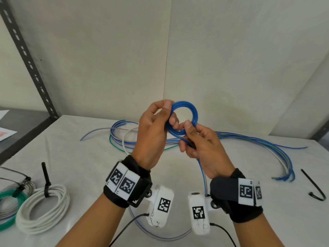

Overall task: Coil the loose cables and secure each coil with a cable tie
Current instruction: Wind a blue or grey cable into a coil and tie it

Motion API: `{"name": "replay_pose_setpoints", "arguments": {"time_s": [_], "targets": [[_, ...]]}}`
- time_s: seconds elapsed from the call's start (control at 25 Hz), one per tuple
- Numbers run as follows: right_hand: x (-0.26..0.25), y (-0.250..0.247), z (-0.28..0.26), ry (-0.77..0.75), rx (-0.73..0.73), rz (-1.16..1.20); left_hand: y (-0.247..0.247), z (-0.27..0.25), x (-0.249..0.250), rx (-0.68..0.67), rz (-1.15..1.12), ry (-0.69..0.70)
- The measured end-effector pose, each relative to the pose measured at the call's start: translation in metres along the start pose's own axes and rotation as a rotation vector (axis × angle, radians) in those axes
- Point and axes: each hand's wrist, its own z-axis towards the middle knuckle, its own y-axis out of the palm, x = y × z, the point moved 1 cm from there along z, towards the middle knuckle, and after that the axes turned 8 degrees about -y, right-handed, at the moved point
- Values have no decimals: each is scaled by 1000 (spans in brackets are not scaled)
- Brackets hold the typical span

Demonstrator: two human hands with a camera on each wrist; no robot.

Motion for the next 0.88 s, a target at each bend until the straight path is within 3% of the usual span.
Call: {"name": "replay_pose_setpoints", "arguments": {"time_s": [0.16, 0.32, 0.44, 0.56, 0.76, 0.88], "targets": [[-3, 11, -1, 0, -91, -29, -5, 2, 3, 23, -86, 31], [-4, 10, 1, 31, -78, -72, -9, 5, 5, -28, -184, 13], [-6, 6, -2, 38, -127, -136, -13, 7, 9, -43, -139, 28], [-14, -4, -3, -77, -225, -264, -20, 10, 14, -23, -101, 47], [-13, -11, -3, -308, -178, -754, -19, 9, 11, 4, -25, 51], [-9, -7, -4, -278, -250, -691, -21, 10, 13, 30, -11, 15]]}}
